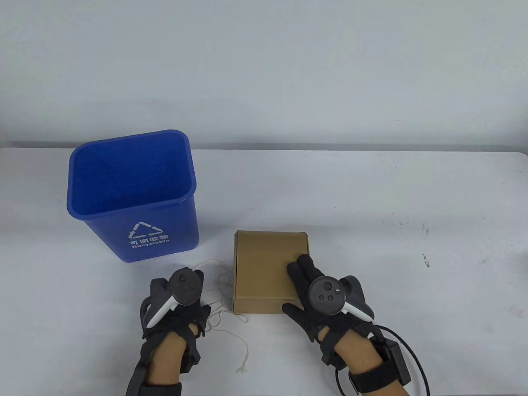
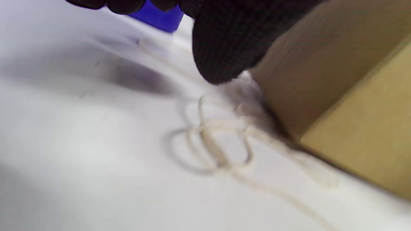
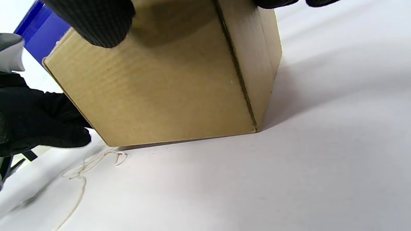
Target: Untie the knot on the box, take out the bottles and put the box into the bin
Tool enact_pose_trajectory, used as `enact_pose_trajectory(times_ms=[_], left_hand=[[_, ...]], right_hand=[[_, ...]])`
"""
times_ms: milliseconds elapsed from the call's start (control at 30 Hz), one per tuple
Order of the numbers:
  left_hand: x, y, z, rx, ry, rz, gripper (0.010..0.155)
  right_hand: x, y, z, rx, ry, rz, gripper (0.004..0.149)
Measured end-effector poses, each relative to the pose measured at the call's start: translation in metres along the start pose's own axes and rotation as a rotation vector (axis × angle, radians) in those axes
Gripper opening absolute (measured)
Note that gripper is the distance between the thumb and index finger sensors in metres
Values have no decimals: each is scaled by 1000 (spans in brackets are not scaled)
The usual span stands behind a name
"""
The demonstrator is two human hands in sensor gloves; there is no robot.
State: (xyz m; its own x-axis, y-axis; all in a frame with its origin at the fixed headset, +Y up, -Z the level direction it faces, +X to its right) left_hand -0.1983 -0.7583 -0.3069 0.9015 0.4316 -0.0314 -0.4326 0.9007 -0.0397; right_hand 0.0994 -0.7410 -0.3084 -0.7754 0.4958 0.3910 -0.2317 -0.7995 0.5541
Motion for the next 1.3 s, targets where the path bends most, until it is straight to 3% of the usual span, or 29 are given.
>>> enact_pose_trajectory(times_ms=[67, 167, 267, 333, 500, 833, 967, 1067, 1300], left_hand=[[-2, 7, 0, 48, -26, 69, 79], [4, -2, -3, -25, -104, 163, 98], [17, -24, -8, -143, -178, -78, 114], [23, -35, -12, -183, -179, -112, 119], [28, -42, -18, -165, -164, -224, 112], [2, -30, -22, -132, -47, -97, 102], [0, -26, -25, -130, -47, -61, 95], [4, -32, -30, -211, -120, -13, 90], [1, -36, -44, -271, -114, -61, 104]], right_hand=[[-1, 0, 0, 10, -7, -22, 84], [-3, 0, 0, 25, -16, -45, 84], [-6, -1, -1, 38, -29, -70, 84], [-7, -1, 0, 44, -34, -81, 84], [-11, -1, 0, 54, -40, -108, 84], [-17, -5, 1, 70, -72, -133, 82], [-24, -7, 3, 64, -77, -162, 82], [-28, -9, 3, 65, -86, -184, 82], [-28, -10, 1, 80, -103, -197, 80]])
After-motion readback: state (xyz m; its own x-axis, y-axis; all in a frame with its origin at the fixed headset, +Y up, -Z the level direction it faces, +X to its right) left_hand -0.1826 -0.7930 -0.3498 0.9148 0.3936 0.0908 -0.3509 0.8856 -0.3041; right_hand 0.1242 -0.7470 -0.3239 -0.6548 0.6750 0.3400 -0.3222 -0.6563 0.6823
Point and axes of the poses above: the tracker on the back of each hand, its own x axis roughly to the thumb side, its own z axis roughly from the fingertips to the wrist, y = z × x, the point moved 4 cm from there along -z, roughly from the wrist to the fingertips, and after that the axes turned 14 degrees about x, right-handed, at the moved point
